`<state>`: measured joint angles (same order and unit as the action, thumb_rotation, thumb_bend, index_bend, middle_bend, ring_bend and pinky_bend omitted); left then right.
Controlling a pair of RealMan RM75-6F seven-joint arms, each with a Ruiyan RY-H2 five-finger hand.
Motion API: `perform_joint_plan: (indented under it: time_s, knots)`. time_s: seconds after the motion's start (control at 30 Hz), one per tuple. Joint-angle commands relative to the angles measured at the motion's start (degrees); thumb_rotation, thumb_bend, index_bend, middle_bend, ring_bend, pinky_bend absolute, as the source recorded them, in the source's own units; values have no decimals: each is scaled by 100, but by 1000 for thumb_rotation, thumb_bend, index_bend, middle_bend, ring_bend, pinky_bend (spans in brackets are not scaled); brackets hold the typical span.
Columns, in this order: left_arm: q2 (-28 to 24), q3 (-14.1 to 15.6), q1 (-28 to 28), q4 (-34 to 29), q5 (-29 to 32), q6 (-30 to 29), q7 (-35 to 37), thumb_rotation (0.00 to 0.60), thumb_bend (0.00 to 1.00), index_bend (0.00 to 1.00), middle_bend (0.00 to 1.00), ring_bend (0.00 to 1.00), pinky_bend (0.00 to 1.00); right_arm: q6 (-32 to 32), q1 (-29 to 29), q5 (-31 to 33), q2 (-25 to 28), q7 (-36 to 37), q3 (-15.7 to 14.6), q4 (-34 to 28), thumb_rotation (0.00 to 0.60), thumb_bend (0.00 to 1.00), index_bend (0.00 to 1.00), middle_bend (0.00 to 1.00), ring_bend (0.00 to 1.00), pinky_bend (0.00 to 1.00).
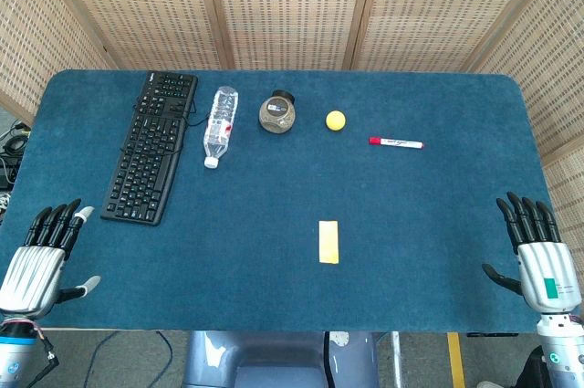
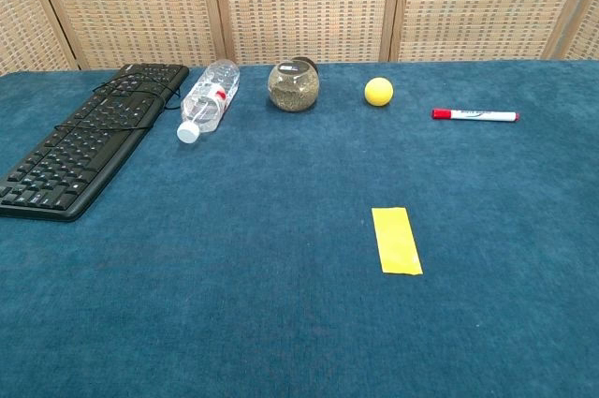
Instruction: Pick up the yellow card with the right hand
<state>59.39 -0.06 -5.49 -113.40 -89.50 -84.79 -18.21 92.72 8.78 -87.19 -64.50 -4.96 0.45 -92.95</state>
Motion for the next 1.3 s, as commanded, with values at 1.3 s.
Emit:
perform_joint_plan:
  time_s: [1.3]
  knots:
    - [108,-182,-266,43,596,463,-97,600,0,0,0,0,0,-4190,2716,750,-1922,-1728,604,57,600,119,256,30,0,0]
